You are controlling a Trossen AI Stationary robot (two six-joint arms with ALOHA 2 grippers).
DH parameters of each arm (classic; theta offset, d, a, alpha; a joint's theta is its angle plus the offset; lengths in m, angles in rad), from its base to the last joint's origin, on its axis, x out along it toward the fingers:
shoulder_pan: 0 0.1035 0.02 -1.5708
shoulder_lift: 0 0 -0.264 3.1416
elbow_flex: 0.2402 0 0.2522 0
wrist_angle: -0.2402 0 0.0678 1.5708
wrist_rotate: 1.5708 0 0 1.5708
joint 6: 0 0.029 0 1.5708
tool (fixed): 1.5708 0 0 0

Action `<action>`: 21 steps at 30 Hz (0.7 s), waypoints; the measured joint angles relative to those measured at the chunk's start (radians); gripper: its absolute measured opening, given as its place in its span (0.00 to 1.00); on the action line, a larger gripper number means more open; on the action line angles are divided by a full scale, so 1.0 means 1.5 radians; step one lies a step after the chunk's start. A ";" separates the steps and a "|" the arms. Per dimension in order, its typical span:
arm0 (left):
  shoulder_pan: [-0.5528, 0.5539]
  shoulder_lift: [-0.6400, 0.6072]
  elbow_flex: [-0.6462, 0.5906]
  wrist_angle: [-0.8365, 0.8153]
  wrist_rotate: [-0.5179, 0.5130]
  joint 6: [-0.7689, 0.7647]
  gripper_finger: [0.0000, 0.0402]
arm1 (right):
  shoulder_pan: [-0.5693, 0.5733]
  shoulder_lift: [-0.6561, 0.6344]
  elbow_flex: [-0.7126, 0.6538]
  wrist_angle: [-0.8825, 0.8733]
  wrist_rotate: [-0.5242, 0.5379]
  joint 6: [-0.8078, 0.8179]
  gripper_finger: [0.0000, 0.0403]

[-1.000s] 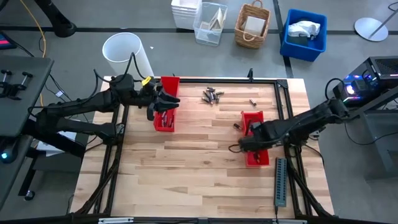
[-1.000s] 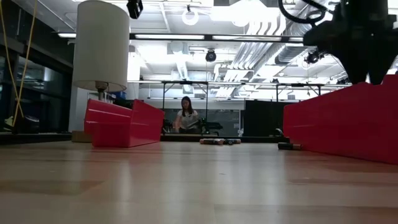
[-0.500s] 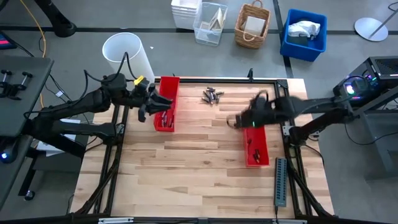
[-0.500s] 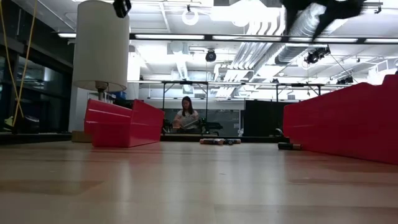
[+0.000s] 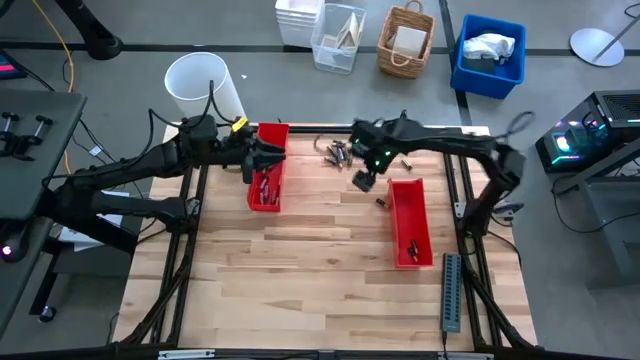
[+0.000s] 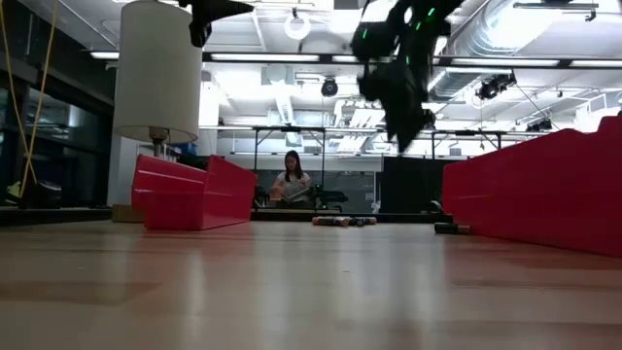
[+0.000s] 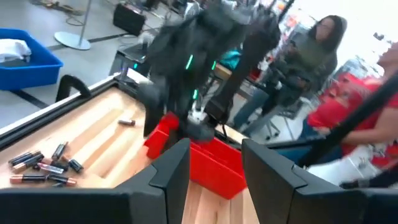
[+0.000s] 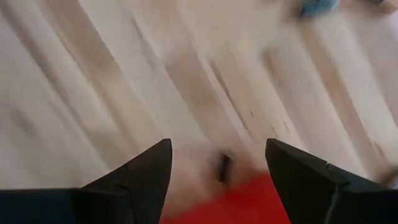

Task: Sort batteries
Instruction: Put the black battery into the bottom red bin

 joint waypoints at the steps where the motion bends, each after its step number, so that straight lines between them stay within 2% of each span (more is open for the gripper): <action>1: 0.001 0.000 0.000 0.001 -0.007 -0.010 0.34 | 0.002 0.023 0.000 -0.022 0.010 -0.041 0.63; 4: 0.001 0.000 0.000 0.000 -0.029 -0.030 0.34 | 0.012 0.091 0.000 -0.076 0.055 -0.121 0.63; 8: 0.001 0.000 0.000 0.004 -0.059 -0.039 0.34 | 0.028 0.157 0.000 -0.109 0.096 -0.175 0.63; 21: 0.019 0.000 0.000 0.039 -0.063 -0.003 0.34 | 0.055 0.268 0.001 -0.127 0.127 -0.175 0.63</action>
